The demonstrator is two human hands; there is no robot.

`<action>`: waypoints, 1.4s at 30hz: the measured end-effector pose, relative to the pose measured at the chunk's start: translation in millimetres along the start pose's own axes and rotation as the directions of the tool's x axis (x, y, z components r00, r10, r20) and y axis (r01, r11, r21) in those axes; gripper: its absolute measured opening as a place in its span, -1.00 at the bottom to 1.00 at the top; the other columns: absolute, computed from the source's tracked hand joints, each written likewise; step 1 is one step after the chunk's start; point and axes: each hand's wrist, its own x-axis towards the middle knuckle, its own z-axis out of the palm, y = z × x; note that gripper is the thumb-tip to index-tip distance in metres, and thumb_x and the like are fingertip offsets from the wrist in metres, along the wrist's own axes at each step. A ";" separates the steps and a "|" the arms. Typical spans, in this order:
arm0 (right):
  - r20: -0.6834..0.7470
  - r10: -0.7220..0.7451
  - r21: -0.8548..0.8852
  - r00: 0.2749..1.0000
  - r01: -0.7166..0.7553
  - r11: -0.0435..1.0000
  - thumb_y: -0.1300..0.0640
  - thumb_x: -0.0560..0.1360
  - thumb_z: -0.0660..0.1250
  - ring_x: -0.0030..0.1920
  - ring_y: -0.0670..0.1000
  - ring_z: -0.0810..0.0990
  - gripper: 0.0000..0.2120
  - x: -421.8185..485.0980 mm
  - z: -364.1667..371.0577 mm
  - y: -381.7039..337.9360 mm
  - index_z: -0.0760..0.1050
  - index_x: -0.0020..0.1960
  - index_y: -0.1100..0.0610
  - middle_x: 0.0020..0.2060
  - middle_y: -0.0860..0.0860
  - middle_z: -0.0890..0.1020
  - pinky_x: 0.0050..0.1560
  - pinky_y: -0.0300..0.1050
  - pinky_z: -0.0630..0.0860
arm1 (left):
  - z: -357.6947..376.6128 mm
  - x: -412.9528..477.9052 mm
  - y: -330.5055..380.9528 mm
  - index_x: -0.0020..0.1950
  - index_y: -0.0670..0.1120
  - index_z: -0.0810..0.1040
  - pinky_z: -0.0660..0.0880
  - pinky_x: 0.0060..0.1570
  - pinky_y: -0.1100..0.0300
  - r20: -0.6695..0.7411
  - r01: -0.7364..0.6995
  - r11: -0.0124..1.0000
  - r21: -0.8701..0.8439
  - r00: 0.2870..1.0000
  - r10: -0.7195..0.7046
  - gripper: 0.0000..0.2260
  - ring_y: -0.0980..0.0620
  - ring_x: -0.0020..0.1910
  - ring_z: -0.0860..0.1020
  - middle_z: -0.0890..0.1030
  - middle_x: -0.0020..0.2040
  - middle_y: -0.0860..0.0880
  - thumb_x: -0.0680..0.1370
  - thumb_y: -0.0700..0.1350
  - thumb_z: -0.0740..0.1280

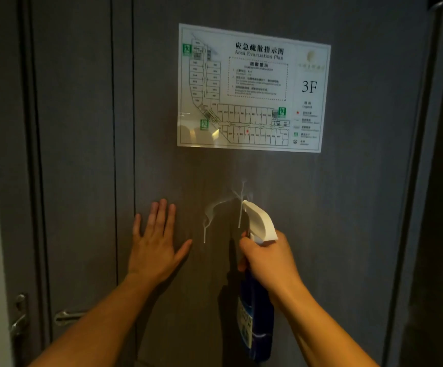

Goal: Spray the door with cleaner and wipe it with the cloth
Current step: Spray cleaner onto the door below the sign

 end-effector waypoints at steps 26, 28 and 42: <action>0.079 0.092 -0.125 0.993 -0.082 0.989 0.27 0.52 0.33 -0.41 0.00 0.60 -0.93 -34.7 9.8 12.5 0.54 -0.08 0.12 -0.38 0.15 0.62 -0.33 -0.08 0.55 | -3.6 0.5 -1.7 0.66 -0.07 -0.20 -0.32 0.56 -0.18 -0.021 -0.028 1.000 -0.004 0.999 0.028 -0.19 -0.05 0.64 -0.27 -0.19 0.67 -0.13 0.61 0.36 0.02; 0.066 0.094 -0.090 0.993 -0.088 0.992 0.30 0.51 0.33 -0.35 0.05 0.61 -0.90 -37.6 17.1 13.6 0.53 -0.03 0.12 -0.30 0.20 0.62 -0.34 -0.13 0.57 | -3.6 0.0 -3.0 0.67 -0.07 -0.19 -0.31 0.56 -0.19 -0.006 -0.032 0.999 -0.010 0.999 0.032 -0.20 -0.05 0.64 -0.28 -0.20 0.67 -0.14 0.62 0.35 0.02; -0.213 0.147 -0.086 0.966 -0.168 0.982 0.34 0.50 0.35 -0.31 0.17 0.66 -0.73 -88.7 13.3 85.2 0.58 0.11 0.05 -0.28 0.15 0.65 -0.29 0.11 0.63 | -3.0 -3.7 -5.8 0.66 -0.11 -0.16 -0.28 0.56 -0.22 0.000 -0.073 0.992 -0.098 0.997 0.074 -0.20 -0.09 0.65 -0.23 -0.17 0.68 -0.15 0.62 0.27 0.13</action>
